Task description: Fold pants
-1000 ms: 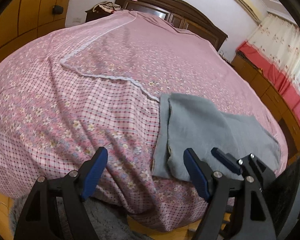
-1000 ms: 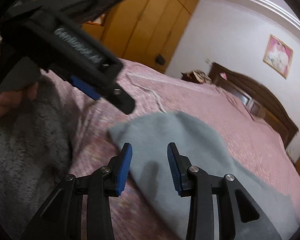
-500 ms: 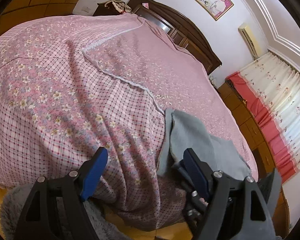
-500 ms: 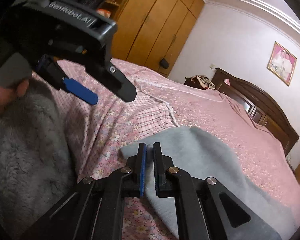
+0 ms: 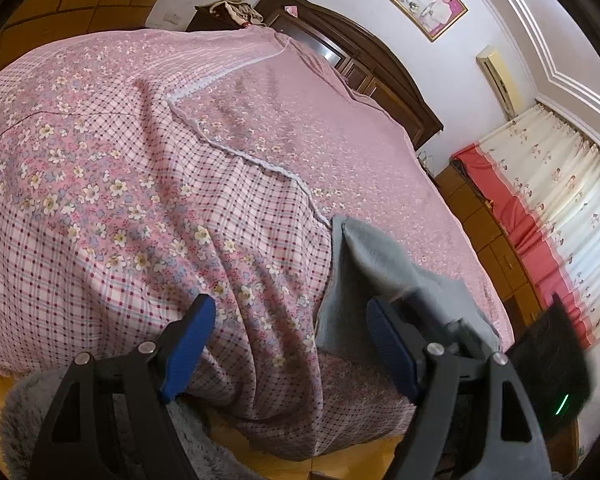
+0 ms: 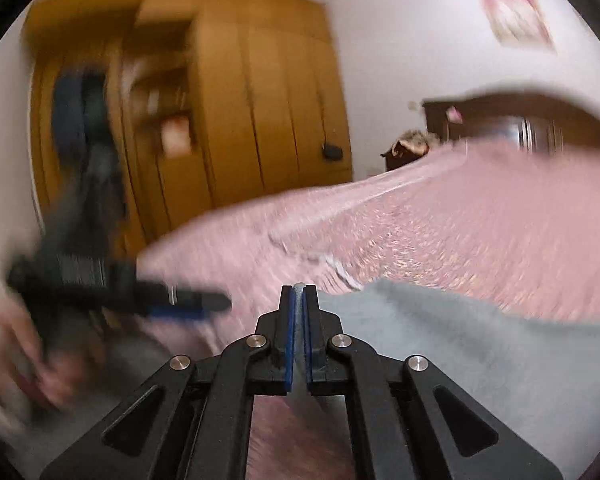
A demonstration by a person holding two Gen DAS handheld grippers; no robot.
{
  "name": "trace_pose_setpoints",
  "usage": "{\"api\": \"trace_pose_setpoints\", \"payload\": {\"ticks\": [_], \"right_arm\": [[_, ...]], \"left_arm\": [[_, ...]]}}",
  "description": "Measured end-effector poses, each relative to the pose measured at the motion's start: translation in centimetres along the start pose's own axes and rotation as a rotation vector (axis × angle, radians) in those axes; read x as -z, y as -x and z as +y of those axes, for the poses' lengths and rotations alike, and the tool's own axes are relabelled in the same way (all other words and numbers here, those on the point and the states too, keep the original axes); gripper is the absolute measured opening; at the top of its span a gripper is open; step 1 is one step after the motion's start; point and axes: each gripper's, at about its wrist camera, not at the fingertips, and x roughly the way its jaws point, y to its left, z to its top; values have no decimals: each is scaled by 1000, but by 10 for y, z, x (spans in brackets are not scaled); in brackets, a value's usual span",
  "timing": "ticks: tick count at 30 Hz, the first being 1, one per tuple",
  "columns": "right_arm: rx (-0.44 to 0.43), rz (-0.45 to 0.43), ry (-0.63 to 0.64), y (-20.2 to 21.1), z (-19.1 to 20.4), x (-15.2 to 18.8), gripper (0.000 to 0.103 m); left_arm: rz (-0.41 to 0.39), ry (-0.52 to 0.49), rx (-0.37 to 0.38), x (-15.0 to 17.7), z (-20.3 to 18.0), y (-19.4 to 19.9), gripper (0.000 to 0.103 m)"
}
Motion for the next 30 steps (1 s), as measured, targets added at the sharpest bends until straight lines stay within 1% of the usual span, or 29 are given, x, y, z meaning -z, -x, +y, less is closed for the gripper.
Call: {"api": "trace_pose_setpoints", "payload": {"ticks": [1, 4, 8, 9, 10, 11, 12, 15, 17, 19, 21, 22, 23, 25, 26, 27, 28, 30], "right_arm": [[-21, 3, -29, -5, -5, -1, 4], [-16, 44, 37, -27, 4, 6, 5], [-17, 129, 76, -47, 18, 30, 7], [-17, 154, 87, -47, 19, 37, 9], [-14, 167, 92, -47, 20, 39, 17], [-18, 163, 90, -43, 20, 36, 29], [-27, 150, 80, -35, 19, 32, 34], [-37, 106, 61, -17, 8, 4, 37], [-34, 103, 79, -9, -10, -23, 40], [-35, 138, 106, -4, -24, -41, 40], [6, 178, 161, -5, -29, -46, 39], [24, 200, 194, -4, -26, -43, 39], [30, 218, 219, 0, -18, -35, 35], [54, 258, 257, 0, -4, -11, 30], [71, 270, 254, -1, -1, 2, 27], [74, 287, 227, -1, 1, 13, 26], [81, 298, 197, 1, 3, 20, 23], [109, 272, 119, 14, 0, 28, 22]], "left_arm": [[-2, 3, 0, 0, 2, 2, 81], [-3, 21, 5, 0, 7, 3, 81], [-2, 23, 5, 1, 6, 4, 81], [1, 20, 2, 1, 5, 4, 81], [5, 17, -1, 1, 4, 3, 81], [10, 13, -4, 1, 2, 1, 81], [13, 10, -5, 1, 1, 0, 81], [15, 3, -5, 1, -2, -2, 82], [20, 4, -3, 0, -3, -3, 81], [16, 2, -4, 0, -3, -3, 82], [11, 2, 3, 0, -3, -2, 82], [11, 5, 7, 0, -3, -3, 82], [10, 8, 9, 0, -1, -2, 82], [7, 7, 9, -1, 0, -1, 81], [-4, -5, 3, 0, 1, 3, 81], [-15, -22, 0, 0, -2, 5, 81], [-25, -47, 1, 0, -6, 8, 81], [-41, -138, -12, 1, -23, 12, 81]]}}
